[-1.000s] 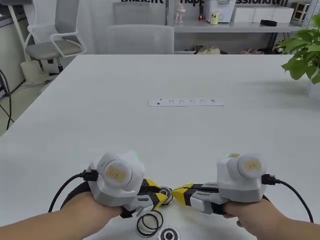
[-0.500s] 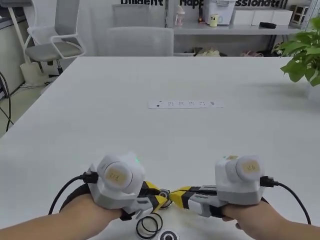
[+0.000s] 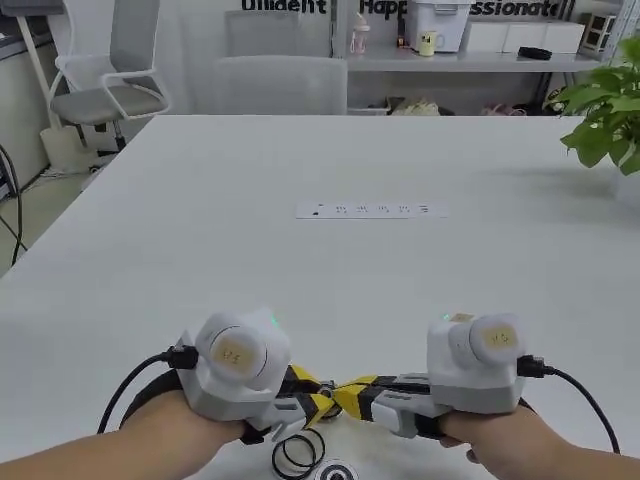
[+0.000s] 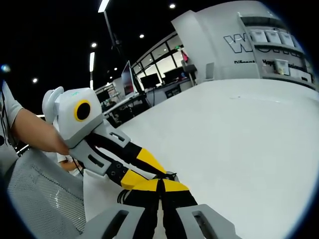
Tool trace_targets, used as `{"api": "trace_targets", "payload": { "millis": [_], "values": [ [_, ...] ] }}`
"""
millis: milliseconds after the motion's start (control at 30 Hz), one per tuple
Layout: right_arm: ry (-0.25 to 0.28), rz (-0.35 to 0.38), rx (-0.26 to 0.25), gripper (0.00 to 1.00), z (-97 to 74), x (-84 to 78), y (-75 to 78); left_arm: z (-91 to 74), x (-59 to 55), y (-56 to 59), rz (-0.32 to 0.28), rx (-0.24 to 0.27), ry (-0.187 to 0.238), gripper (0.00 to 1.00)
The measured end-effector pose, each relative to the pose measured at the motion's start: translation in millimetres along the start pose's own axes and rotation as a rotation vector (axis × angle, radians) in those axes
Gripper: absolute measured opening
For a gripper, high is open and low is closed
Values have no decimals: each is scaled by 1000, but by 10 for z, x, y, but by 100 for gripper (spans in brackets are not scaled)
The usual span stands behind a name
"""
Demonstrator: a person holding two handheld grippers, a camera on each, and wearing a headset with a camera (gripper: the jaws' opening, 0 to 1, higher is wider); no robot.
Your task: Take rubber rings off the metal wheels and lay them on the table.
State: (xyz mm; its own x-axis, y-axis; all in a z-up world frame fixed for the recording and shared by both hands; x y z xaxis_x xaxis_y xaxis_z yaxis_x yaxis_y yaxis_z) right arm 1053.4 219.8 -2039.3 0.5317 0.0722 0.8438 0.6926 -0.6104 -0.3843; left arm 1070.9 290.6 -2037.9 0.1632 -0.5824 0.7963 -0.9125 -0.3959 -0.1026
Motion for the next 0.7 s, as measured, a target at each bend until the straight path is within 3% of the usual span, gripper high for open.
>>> {"api": "trace_targets", "payload": {
  "millis": [100,700],
  "values": [
    [23,22,37,0,2,33,-46,0,1,0,-3,0,2,8],
    [4,23,-3,0,-25,-28,66,1,6,-4,-5,-12,-3,8]
  ]
}}
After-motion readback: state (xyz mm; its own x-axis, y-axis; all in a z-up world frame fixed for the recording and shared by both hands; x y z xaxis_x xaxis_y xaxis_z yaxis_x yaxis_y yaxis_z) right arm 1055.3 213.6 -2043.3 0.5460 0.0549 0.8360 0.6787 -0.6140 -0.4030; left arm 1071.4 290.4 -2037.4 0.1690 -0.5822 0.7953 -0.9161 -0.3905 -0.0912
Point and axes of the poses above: the centre of the closed fingertips' face, and the gripper's own axes: z roughly forward along the fingers, y roughly to its right, x roughly out of its top, the point moved 5 cm from there along -z, roughly backward along the fingers, and after that the axes turned 5 degrees about x, right-handed, at the moved point
